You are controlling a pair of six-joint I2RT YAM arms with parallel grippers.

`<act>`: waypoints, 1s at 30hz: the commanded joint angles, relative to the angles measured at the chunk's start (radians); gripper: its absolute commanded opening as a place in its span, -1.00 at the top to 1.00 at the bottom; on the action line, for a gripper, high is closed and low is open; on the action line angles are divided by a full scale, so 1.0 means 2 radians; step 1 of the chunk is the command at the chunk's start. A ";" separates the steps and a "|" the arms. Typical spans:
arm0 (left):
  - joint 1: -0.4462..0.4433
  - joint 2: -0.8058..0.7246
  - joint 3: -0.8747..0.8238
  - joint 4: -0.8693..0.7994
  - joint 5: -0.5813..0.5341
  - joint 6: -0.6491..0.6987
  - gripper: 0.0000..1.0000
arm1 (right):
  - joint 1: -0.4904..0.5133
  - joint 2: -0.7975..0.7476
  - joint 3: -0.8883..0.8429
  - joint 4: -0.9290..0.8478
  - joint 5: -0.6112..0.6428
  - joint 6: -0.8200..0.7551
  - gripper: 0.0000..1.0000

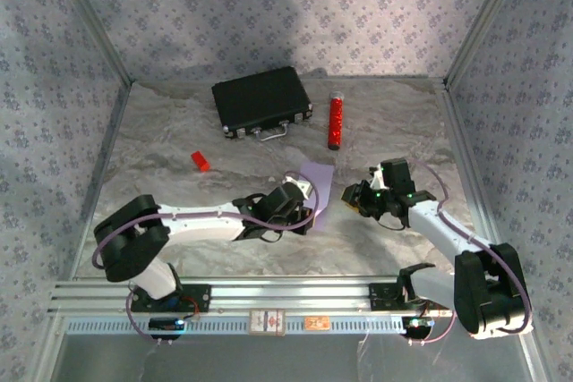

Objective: Fold a paper plane with a square sheet of paper (pick it up from the middle)
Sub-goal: Fold the triangle a second time at the center of the table.

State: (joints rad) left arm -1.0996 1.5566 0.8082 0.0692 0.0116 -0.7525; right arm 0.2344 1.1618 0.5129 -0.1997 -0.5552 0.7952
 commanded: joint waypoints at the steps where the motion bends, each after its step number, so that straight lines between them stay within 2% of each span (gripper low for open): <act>1: 0.000 -0.017 -0.012 0.019 -0.032 -0.033 1.00 | 0.008 0.009 0.006 -0.007 -0.015 -0.014 0.44; 6: 0.014 -0.007 -0.015 0.026 -0.019 -0.027 1.00 | 0.037 0.024 0.011 0.007 -0.007 -0.007 0.60; 11: 0.039 0.005 -0.018 0.046 0.006 -0.021 1.00 | 0.082 0.041 0.004 0.034 0.027 0.022 0.79; 19: 0.065 0.017 -0.007 0.041 0.062 0.016 0.89 | 0.131 0.094 0.017 0.100 0.025 0.054 0.83; 30: 0.085 0.035 0.005 0.031 0.117 0.052 0.72 | 0.146 0.146 0.047 0.139 0.021 0.071 0.85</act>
State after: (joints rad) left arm -0.9413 1.6123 0.7826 0.1322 0.1955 -0.6899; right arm 0.5198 1.4364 0.5819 0.0566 -0.5148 0.9131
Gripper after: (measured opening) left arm 0.140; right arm 0.078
